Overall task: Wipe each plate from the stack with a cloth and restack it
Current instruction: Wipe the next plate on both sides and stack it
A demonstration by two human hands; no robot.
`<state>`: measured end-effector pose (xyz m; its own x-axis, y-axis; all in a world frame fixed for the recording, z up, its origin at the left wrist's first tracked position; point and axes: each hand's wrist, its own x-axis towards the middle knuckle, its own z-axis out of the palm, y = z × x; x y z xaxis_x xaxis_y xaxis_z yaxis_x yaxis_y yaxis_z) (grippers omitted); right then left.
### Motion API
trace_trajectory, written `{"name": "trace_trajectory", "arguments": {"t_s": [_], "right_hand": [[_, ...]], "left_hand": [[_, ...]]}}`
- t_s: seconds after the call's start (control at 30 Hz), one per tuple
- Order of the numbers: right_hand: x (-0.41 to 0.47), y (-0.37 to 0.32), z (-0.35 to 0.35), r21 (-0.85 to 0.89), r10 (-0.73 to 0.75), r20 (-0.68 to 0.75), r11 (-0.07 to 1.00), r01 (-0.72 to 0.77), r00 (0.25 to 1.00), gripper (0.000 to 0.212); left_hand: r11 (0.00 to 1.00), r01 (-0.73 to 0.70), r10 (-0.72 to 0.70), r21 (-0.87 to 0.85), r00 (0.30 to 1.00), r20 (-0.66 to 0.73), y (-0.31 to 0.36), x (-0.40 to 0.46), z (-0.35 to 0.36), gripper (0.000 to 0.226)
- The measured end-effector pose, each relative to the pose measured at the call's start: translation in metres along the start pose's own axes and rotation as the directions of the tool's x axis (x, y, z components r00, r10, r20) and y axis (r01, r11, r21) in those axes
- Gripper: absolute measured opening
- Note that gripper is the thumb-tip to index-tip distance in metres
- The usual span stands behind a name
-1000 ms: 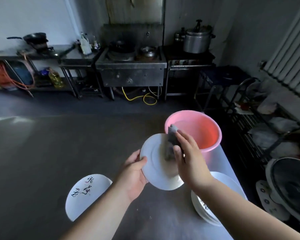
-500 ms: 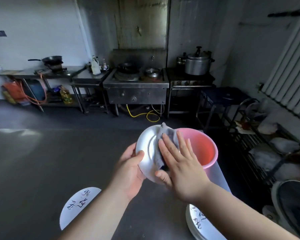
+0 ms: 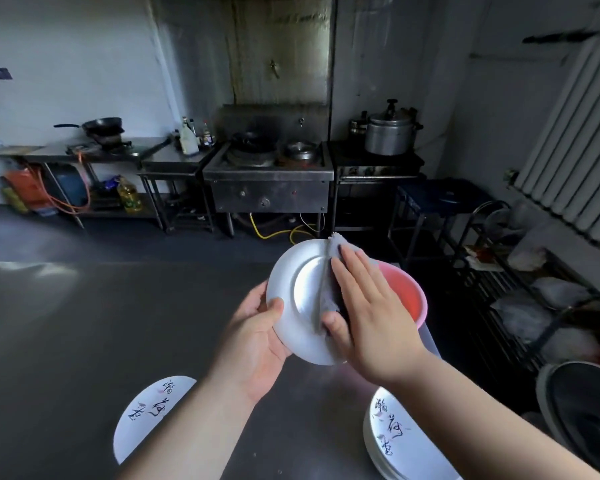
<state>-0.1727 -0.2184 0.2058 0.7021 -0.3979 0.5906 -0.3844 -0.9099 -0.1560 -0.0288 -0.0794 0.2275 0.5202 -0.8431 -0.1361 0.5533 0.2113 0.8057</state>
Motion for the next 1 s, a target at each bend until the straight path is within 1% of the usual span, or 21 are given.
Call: {"name": "trace_trajectory", "arguments": {"t_s": [0.07,0.17,0.27,0.37,0.43,0.5,0.57,0.6,0.67,0.73,0.8,0.93,1.0], "right_hand": [[0.001,0.002,0.001,0.007,0.01,0.017,1.0,-0.01,1.0,0.079],[-0.03,-0.014,0.013,0.075,0.018,0.022,0.997,-0.019,1.0,0.083],[-0.056,-0.028,0.021,0.139,0.035,0.004,0.99,-0.035,0.999,0.082],[-0.032,-0.015,0.007,0.209,0.127,-0.03,0.971,-0.119,0.991,0.074],[-0.004,-0.001,-0.009,0.266,0.166,-0.022,0.952,-0.154,0.986,0.068],[0.021,0.016,-0.025,0.324,0.104,0.047,0.939,-0.114,0.993,0.062],[0.032,0.026,-0.039,0.384,0.032,0.094,0.921,-0.066,0.995,0.058],[0.031,0.026,-0.042,0.401,0.012,0.089,0.915,-0.047,0.996,0.057],[0.014,0.014,-0.041,0.416,0.003,0.036,0.909,-0.017,0.999,0.059],[-0.015,-0.009,-0.028,0.404,0.022,-0.015,0.914,-0.014,1.0,0.063],[-0.032,-0.025,-0.016,0.386,0.039,-0.058,0.923,-0.014,0.998,0.065],[0.008,-0.013,-0.022,0.422,0.175,-0.047,0.896,-0.139,0.984,0.058],[0.027,-0.007,-0.025,0.45,0.208,-0.073,0.88,-0.154,0.975,0.056]], "left_hand": [[1.0,-0.017,0.017,-0.026,1.0,-0.013,0.003,0.003,0.002,0.038],[0.996,-0.053,0.049,-0.068,0.997,-0.065,0.009,0.009,0.0,0.036],[0.996,-0.042,0.036,-0.075,0.996,-0.079,0.008,0.007,-0.002,0.035],[0.997,-0.008,0.005,-0.076,0.999,-0.043,0.004,0.0,-0.002,0.034],[0.996,0.006,-0.006,-0.094,1.0,-0.007,0.005,-0.004,-0.002,0.039],[0.993,0.013,-0.013,-0.117,1.0,0.005,0.009,-0.005,-0.005,0.042],[0.989,0.005,-0.006,-0.15,1.0,-0.008,0.015,-0.004,-0.009,0.041],[0.986,-0.002,-0.001,-0.167,1.0,-0.018,0.017,-0.003,-0.011,0.04],[0.979,-0.021,0.011,-0.203,0.999,-0.05,0.019,0.0,-0.012,0.036],[0.972,-0.034,0.014,-0.235,0.996,-0.087,0.019,0.001,-0.012,0.034],[0.971,-0.035,0.013,-0.235,0.995,-0.095,0.018,-0.001,-0.012,0.035],[0.965,-0.038,0.014,-0.26,0.996,-0.091,0.014,-0.004,-0.008,0.034],[0.96,-0.063,0.042,-0.274,0.996,-0.082,0.015,-0.003,-0.003,0.035]]}}
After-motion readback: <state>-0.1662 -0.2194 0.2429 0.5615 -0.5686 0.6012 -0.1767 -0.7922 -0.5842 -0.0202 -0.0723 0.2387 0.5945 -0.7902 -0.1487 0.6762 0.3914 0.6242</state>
